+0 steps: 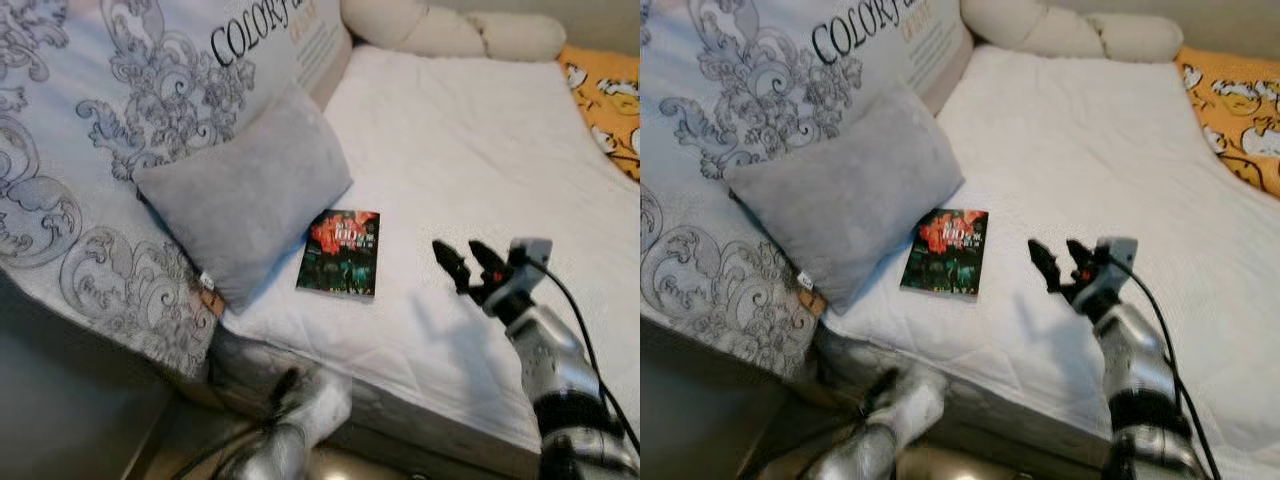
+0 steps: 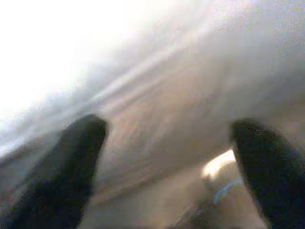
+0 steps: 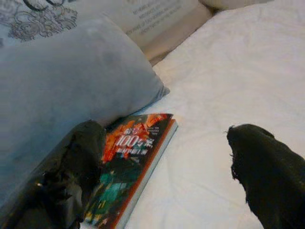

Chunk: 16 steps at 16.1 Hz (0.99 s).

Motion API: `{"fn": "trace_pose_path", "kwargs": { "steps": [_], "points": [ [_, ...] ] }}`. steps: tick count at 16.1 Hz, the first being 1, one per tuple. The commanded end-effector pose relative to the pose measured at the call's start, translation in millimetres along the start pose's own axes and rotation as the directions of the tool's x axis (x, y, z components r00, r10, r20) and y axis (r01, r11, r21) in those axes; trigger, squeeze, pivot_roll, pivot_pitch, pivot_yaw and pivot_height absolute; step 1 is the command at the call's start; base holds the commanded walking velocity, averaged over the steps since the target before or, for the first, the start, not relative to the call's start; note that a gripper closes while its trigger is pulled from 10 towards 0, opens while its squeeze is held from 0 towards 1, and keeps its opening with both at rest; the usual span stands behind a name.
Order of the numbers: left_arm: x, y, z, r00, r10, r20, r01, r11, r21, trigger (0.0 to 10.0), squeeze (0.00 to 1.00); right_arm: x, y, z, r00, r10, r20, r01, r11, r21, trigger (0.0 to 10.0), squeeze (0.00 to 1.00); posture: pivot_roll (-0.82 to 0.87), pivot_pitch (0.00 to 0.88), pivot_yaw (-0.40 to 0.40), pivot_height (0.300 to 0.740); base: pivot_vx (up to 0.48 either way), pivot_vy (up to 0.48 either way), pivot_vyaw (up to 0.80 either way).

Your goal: Clean up the room

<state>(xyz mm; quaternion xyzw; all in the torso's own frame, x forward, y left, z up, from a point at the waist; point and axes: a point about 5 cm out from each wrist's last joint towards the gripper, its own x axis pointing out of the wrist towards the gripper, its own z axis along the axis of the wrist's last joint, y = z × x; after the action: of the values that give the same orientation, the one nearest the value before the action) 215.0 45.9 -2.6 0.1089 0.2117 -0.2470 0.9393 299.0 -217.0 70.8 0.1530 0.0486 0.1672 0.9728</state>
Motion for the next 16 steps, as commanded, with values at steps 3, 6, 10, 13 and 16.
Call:
{"fn": "trace_pose_path", "kwargs": {
  "steps": [3, 6, 10, 13, 16],
  "points": [
    [-68.5, 130.6, 79, 0.937, -0.069, 0.343, 0.088, 0.995, -0.041, 10.0, 0.0, -9.4, 16.7, -20, 0.994, -0.083, -0.075, 0.078, 0.995, -0.069, 10.0, 0.0, 0.05, 0.0, 0.008, 0.74, 0.0, 0.0, 0.0],
    [-61.7, 135.3, 72, 0.965, -0.039, 0.258, 0.036, 0.999, 0.014, 10.0, 0.0, -18.2, 30.1, -29, 0.983, -0.156, -0.099, 0.152, 0.987, -0.05, 10.0, 0.0, 0.05, 0.0, 0.008, 0.74, 0.0, 0.0, 0.0],
    [-75.9, 136.4, 73, 0.971, -0.067, 0.229, 0.076, 0.997, -0.033, 10.0, 0.0, -26.9, 28.6, -28, 0.952, -0.296, -0.08, 0.29, 0.954, -0.08, 10.0, 0.0, 0.05, 0.0, 0.005, 0.74, 0.0, 0.0, 0.0],
    [-70.9, 140.2, 64, 0.977, 0.093, 0.191, -0.083, 0.995, -0.06, 10.0, 0.0, -30.6, 36.6, -29, 0.948, -0.302, -0.096, 0.287, 0.946, -0.149, 10.0, 0.0, 0.05, 0.0, 0.016, 0.74, 0.0, 0.0, 0.0],
    [-74.2, 137.4, 59, 0.952, 0.212, 0.221, -0.171, 0.967, -0.191, 10.0, 0.0, -29.1, 50.0, -29, 0.949, -0.302, -0.093, 0.284, 0.945, -0.162, 10.0, 0.0, 0.05, 0.0, 0.008, 0.74, 0.0, 0.0, 0.0]
  ]
}}
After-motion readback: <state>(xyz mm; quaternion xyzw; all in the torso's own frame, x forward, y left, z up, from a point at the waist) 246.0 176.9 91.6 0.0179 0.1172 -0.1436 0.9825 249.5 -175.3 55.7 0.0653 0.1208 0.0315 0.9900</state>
